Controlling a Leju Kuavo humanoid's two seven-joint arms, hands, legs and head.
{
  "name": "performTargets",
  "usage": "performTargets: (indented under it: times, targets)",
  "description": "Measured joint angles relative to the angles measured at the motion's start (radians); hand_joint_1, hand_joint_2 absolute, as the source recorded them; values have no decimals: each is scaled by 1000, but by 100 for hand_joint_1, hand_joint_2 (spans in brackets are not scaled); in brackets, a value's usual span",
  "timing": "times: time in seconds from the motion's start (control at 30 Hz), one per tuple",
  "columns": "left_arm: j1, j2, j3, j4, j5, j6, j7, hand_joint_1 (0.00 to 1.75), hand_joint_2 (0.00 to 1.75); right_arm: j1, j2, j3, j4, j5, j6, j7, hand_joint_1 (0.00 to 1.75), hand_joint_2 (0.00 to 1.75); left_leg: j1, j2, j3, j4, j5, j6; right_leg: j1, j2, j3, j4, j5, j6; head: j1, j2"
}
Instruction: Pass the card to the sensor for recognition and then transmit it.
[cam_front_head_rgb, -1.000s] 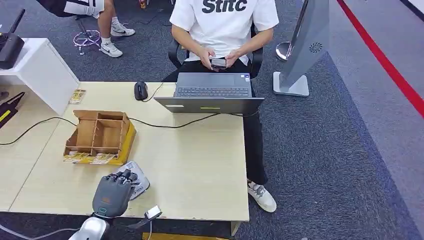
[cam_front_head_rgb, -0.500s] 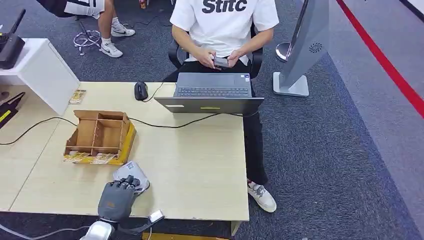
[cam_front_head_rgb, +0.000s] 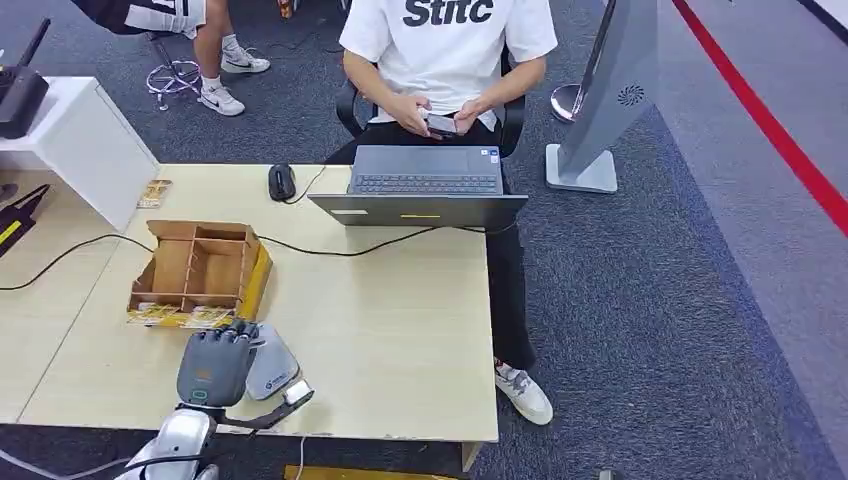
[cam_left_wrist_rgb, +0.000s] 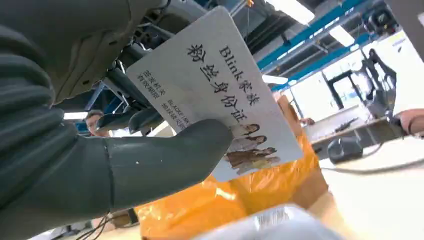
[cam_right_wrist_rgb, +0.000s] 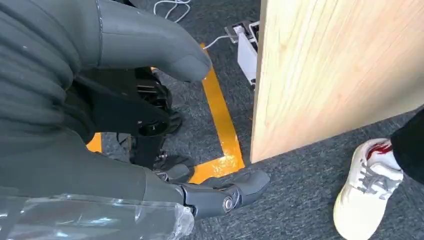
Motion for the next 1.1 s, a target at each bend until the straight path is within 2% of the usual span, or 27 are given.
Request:
performTargets:
  times: [0.17,0.37,0.5,0.6,0.63,0.87,1.1]
  targets:
    - [-94,52,-32,-68,0,-73,32,175,175,-14,0,5,0,32,-1,18,0,175,0,-1,0,0,0,0,0,-1,0,0,0,0,0,0]
    - [-206,68,-39,-92,0,-113,20,175,175,-29,2,13,1,52,-2,30,0,175,0,-1,0,0,1,-1,0,-1,0,0,1,0,0,0]
    - [-259,69,-32,-83,0,-121,-18,175,175,-36,3,26,1,71,-2,39,0,175,0,-1,-1,0,1,-1,0,-1,0,0,1,0,0,0]
    - [-301,58,16,-48,0,-114,-105,175,175,-44,8,34,1,81,-2,45,0,175,0,-1,0,0,1,-1,0,0,0,0,1,0,0,0]
    - [-309,52,37,-38,0,-112,-118,175,175,-45,8,35,2,82,-2,48,0,175,0,0,0,0,1,-1,0,0,0,0,1,0,0,0]
    - [-330,33,86,-2,0,-111,-131,175,175,-49,11,37,1,83,-2,48,0,175,0,-1,-1,0,1,-1,0,0,0,0,1,0,0,0]
    - [-339,31,91,22,0,-108,-117,175,175,-50,13,41,1,87,-1,49,0,175,0,-1,-1,0,1,-1,0,0,0,0,1,0,0,0]
